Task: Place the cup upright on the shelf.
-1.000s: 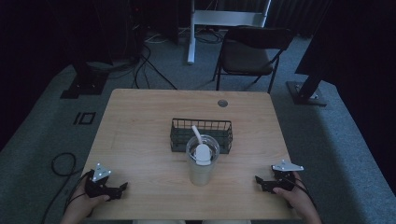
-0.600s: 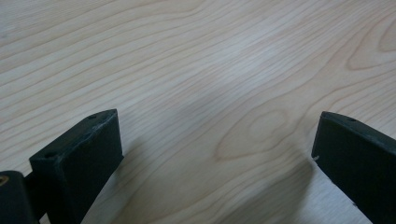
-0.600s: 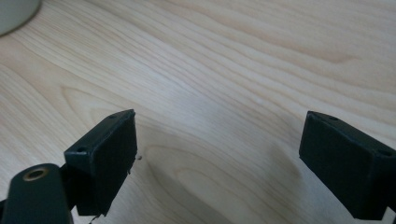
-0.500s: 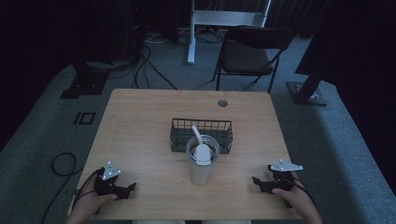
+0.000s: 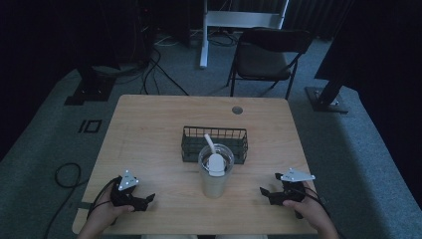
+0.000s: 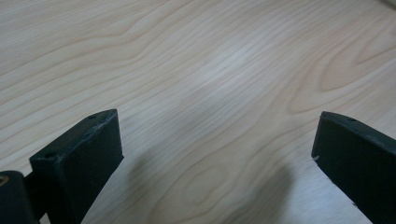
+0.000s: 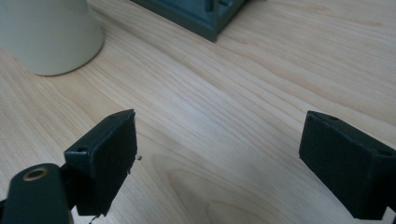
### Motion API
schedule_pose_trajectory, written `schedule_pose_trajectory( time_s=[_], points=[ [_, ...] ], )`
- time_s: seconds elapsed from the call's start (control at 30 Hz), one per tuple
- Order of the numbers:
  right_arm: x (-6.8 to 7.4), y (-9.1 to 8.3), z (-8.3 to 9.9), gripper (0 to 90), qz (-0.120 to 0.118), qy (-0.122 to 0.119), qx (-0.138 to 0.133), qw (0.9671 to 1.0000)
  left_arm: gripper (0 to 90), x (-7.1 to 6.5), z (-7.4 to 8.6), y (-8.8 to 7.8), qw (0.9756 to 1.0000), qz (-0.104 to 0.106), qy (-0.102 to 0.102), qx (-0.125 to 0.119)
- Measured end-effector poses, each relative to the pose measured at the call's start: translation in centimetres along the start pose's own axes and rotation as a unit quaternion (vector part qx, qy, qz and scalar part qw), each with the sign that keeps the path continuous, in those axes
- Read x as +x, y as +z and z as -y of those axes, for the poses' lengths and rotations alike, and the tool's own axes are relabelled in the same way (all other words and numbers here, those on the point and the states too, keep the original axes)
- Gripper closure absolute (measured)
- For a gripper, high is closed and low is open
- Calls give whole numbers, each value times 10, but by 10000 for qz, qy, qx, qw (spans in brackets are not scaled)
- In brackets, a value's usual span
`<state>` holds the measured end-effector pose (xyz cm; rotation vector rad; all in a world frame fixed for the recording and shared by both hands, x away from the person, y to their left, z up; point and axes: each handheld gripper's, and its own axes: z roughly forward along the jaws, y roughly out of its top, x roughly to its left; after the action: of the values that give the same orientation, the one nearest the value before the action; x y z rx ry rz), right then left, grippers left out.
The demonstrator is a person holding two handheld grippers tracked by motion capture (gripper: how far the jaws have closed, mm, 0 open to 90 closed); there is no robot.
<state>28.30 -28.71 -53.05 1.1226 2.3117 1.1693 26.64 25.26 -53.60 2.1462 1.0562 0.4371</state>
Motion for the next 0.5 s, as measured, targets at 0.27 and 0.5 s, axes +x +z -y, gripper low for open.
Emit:
schedule_pose_trajectory(
  time_s=[0.27, 0.5],
  points=[
    [13, 4, -11, 113, -259, -124, -223, 9993, 21, -19, -16, 12, 9992, 239, 314, -99],
    [21, 6, -17, 114, -409, -256, -302, 9984, 22, -32, -27, 23, 9978, 436, 434, -246]
  ],
)
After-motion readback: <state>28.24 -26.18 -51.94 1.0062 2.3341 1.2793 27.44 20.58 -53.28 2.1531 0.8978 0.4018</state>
